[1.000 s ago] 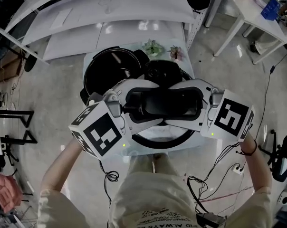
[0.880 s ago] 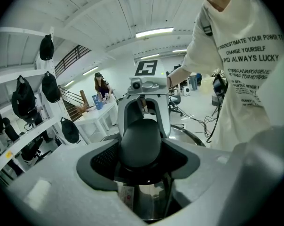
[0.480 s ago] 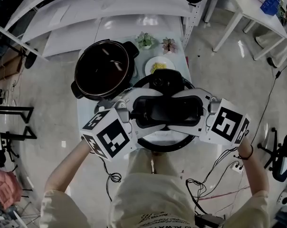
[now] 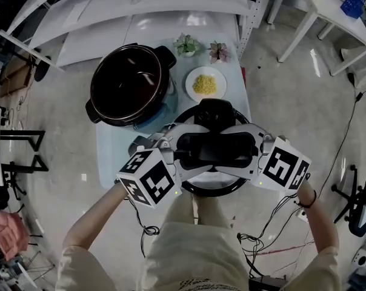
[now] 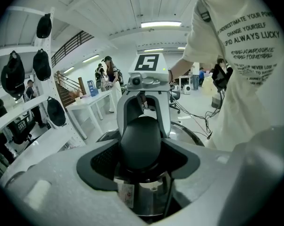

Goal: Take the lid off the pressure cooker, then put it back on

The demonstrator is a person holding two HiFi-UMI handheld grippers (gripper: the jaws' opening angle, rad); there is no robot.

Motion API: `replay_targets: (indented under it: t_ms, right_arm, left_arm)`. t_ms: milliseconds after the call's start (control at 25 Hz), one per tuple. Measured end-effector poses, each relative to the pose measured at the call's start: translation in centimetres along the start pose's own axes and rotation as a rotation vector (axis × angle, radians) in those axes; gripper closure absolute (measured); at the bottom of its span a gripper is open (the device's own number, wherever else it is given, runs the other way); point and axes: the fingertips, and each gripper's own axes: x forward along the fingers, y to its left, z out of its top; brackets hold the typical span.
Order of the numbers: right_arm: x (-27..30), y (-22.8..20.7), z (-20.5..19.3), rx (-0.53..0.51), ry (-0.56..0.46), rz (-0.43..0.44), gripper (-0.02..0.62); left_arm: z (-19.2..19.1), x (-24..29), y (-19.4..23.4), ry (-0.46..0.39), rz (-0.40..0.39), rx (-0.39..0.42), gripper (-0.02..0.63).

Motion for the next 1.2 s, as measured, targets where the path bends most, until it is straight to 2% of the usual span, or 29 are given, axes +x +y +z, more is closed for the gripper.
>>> replay_targets:
  t_ms: [360,680,1200]
  right_arm:
    - [4.0,-0.6,-4.8,0.048,0.015,0.008,0.321]
    - [6.8,-1.3,-7.8,0.032,0.041,-0.005,0.321]
    - [8.4,-1.5,-10.6,-0.002,0.089,-0.037,0.321]
  left_arm:
    - [-5.4,3.3,-0.7,0.044,-0.053,-0.026,0.321]
    - [-9.1,5.5,-1.0,0.069,-0.045,-0.021,0.321]
    - [-11.6,7.5,-1.7,0.115,-0.030,0.013,0.321]
